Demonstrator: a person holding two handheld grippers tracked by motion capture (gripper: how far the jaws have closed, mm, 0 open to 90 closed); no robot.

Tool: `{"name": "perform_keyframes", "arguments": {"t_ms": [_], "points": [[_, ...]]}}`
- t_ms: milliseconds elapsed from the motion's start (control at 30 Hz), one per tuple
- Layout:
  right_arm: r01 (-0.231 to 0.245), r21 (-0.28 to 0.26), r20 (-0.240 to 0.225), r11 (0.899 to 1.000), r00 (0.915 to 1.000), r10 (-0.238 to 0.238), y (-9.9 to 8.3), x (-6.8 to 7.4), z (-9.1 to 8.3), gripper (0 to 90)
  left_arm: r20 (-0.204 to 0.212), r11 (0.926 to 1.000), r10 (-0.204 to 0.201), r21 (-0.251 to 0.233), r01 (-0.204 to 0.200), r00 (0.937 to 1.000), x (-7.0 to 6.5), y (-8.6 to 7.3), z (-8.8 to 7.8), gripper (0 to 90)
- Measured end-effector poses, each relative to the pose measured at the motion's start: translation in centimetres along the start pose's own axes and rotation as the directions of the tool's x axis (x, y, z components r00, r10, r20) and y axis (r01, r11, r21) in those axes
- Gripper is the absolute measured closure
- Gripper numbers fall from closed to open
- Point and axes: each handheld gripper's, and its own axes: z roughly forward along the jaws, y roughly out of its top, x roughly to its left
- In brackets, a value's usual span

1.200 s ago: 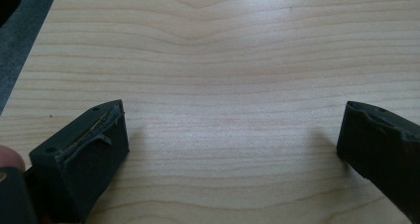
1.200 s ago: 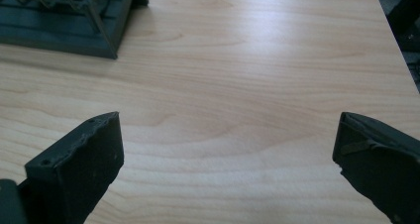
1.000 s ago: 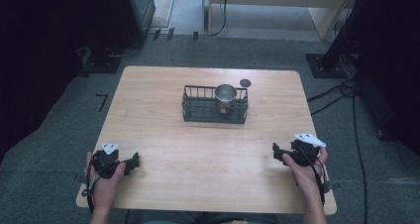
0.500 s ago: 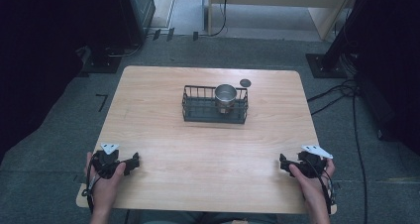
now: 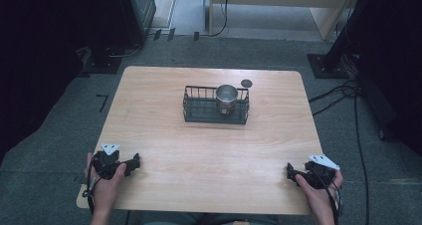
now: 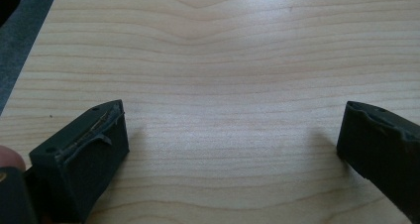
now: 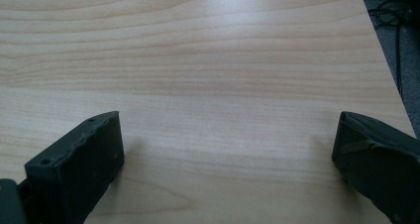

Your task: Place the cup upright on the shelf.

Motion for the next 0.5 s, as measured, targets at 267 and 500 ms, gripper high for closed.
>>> {"name": "perform_keyframes", "arguments": {"t_ms": [267,500], "points": [[0.012,0.0,-0.015,1.0,0.9998,-0.012,-0.39,-0.2,-0.36,0.0,-0.001,1.0,-0.001,-0.001,0.001,1.0,0.0,0.03,0.03,0.0],[0.017,-0.001,-0.017,1.0,0.9997,-0.017,-0.39,-0.19,-0.38,0.0,-0.002,1.0,-0.002,-0.001,0.002,1.0,0.01,0.06,0.08,0.0]]}}
